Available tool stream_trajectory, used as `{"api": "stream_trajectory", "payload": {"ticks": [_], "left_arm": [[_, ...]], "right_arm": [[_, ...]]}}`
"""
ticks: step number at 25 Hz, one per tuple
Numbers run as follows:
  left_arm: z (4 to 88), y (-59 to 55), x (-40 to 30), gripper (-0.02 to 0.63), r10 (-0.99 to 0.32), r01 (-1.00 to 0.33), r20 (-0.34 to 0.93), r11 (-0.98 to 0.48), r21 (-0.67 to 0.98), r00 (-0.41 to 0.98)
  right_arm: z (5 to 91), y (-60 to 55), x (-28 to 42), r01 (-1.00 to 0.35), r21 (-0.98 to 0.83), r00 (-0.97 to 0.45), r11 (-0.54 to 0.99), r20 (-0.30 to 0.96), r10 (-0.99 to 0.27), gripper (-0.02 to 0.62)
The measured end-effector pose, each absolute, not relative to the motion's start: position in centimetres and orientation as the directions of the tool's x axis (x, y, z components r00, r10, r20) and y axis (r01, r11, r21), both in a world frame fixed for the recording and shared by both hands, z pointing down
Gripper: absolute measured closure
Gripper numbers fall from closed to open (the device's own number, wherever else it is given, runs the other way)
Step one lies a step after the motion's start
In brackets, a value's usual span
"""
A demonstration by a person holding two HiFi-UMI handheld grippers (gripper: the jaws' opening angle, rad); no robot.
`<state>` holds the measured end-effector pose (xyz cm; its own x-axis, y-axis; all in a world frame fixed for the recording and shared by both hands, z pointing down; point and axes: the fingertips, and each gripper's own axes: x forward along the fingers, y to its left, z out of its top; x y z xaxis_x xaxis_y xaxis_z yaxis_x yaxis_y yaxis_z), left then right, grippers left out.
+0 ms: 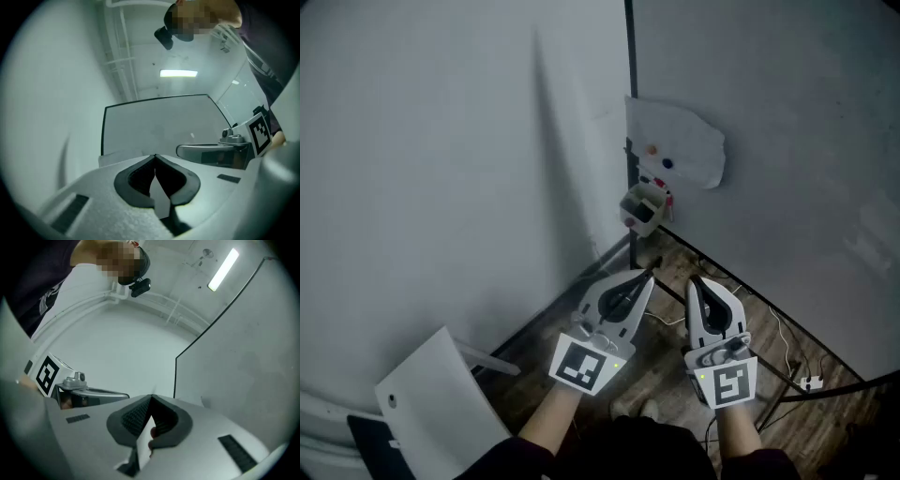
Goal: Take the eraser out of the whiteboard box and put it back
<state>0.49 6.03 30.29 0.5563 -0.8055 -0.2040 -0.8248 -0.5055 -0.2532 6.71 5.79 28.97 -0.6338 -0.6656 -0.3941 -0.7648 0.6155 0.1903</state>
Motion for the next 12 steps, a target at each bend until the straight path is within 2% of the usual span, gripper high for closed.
{"api": "stream_trajectory", "payload": {"ticks": [12], "left_arm": [[30.71, 5.66, -0.41, 0.601, -0.812, -0.828, -0.197, -0.5, -0.253, 0.55]], "right_arm": [[29.47, 5.4, 6.06, -0.764, 0.184, -0.635, 0.618, -0.385, -0.67, 0.592]]}}
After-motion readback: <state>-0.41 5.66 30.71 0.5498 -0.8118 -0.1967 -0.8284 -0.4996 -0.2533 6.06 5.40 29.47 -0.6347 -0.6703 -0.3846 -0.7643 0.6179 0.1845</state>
